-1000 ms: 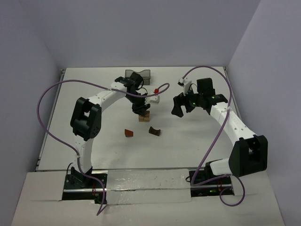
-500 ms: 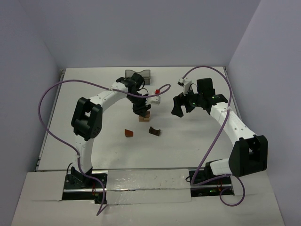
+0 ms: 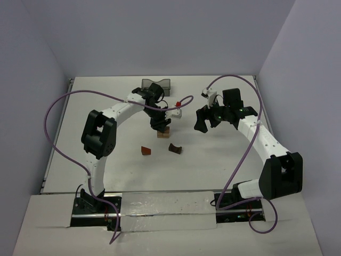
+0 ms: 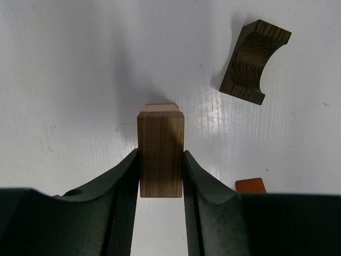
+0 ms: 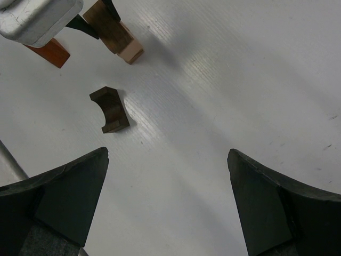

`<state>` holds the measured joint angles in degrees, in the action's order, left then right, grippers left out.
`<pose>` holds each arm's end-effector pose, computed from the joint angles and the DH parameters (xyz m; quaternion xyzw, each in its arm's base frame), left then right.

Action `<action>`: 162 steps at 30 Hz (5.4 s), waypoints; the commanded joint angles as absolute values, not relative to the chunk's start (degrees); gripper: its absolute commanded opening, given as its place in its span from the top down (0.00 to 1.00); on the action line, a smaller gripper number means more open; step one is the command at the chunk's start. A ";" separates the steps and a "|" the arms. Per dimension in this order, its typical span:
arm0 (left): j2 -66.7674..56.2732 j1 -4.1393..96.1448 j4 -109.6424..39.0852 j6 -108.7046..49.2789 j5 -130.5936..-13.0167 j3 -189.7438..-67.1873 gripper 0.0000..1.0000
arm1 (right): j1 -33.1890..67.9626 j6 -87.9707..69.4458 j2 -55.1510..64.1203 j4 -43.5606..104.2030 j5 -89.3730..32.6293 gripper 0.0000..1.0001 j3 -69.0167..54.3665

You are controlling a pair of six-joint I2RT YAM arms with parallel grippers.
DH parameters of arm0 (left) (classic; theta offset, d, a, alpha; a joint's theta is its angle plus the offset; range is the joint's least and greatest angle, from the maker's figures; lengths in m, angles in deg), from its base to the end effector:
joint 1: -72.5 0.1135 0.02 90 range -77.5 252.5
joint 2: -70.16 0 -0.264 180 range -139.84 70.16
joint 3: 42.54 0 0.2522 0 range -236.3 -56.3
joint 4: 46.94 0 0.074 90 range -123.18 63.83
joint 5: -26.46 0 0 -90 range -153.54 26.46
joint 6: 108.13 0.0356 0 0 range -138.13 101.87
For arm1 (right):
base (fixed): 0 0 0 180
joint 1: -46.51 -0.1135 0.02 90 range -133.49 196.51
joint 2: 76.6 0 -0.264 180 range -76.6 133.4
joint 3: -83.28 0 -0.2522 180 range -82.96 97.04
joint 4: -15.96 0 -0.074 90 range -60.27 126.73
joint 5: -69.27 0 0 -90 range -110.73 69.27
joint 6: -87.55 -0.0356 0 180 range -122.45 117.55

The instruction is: Build the wood block tower

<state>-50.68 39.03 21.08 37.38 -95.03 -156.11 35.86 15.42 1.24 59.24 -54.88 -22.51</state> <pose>0.3501 -0.2538 0.2073 0.6937 0.6566 -0.2406 0.1724 0.2781 0.0726 0.2801 -0.3235 0.8352 0.2505 0.3675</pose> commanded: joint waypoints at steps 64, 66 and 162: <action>-14.98 56.30 -2.93 9.35 -101.79 -139.33 0.01 | 22.11 18.88 -0.25 57.62 -48.21 0.00 -23.65; -9.85 58.81 -10.29 0.58 -99.85 -132.50 0.01 | 16.56 19.69 0.54 56.96 -44.56 0.00 -24.98; 24.81 2.19 -69.88 78.22 -69.39 -69.30 0.22 | 19.19 42.20 21.14 112.52 -107.04 1.00 -9.26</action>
